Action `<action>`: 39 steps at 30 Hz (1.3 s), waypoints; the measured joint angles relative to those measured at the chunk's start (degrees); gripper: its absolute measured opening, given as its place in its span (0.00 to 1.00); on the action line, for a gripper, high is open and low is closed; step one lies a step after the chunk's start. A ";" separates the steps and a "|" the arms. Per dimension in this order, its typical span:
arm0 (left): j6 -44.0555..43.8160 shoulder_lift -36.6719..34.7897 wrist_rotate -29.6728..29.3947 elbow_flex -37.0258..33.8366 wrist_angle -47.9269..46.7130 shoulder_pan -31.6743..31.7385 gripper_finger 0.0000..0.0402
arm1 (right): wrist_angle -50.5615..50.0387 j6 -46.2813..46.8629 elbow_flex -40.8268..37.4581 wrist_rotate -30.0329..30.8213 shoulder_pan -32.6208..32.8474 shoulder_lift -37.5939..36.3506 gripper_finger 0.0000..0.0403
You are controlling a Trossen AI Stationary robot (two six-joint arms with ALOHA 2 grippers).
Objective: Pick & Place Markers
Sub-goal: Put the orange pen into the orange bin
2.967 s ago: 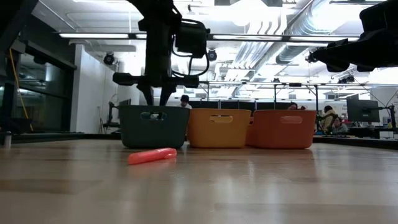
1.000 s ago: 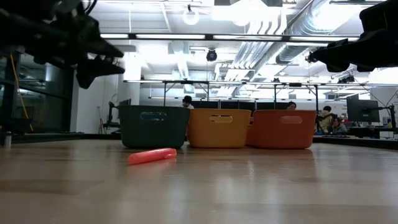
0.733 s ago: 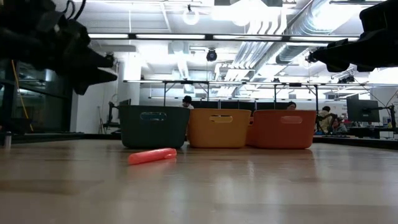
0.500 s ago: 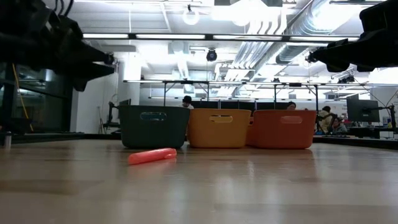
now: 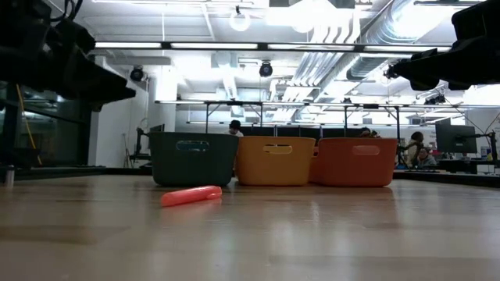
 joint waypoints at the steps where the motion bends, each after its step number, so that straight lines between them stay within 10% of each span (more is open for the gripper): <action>1: 0.76 -1.23 -0.03 0.00 -1.75 0.00 0.49 | -0.01 -0.01 0.00 -0.01 0.01 0.00 0.41; 39: 8.66 -8.69 5.11 -0.11 -2.15 -3.74 0.49 | 0.00 -0.01 -0.01 0.01 0.00 0.00 0.41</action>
